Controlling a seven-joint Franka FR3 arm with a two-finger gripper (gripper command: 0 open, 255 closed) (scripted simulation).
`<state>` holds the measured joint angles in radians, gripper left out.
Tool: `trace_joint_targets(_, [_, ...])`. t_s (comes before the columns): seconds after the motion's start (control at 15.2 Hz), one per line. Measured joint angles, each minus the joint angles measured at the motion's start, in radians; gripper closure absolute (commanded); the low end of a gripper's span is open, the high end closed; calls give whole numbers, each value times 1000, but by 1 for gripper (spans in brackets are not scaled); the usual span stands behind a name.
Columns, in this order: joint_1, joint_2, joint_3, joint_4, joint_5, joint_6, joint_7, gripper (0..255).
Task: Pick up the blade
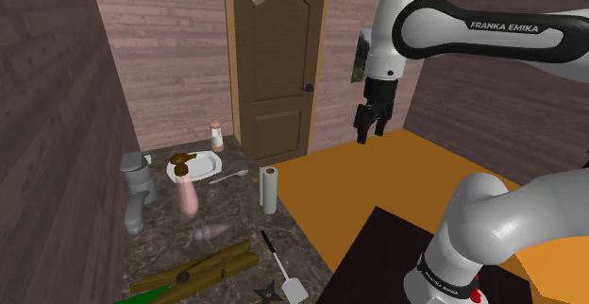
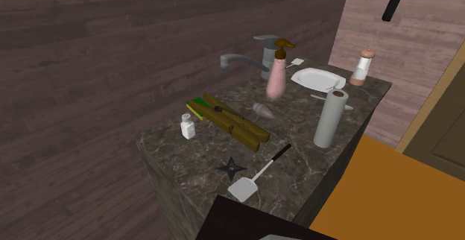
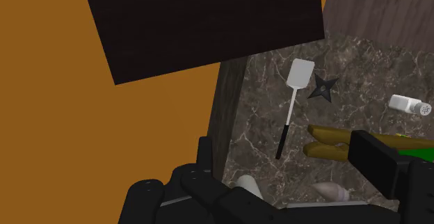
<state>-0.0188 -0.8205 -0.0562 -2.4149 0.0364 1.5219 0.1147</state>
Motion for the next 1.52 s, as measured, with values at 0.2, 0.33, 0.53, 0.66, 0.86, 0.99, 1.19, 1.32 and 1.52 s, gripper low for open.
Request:
trace_joint_targets(0.2, [15, 15, 0, -29, 1, 42, -27, 0])
trace_joint_targets(0.33, [39, 45, 0, -63, 4, 106, -66, 0])
trace_joint_targets(0.53, [78, 105, 4, -106, 10, 210, -128, 0])
trace_joint_targets(0.66, [103, 154, 3, -129, 13, 280, -174, 0])
trace_joint_targets(0.86, [144, 223, 10, -161, 24, 383, -237, 0])
trace_joint_targets(0.99, [169, 280, 11, -168, 29, 448, -283, 0])
trace_joint_targets(1.19, [210, 371, 19, -188, 43, 559, -349, 0])
trace_joint_targets(1.32, [237, 423, 26, -210, 53, 634, -393, 0])
trace_joint_targets(1.52, [277, 535, 38, -208, 71, 745, -461, 0])
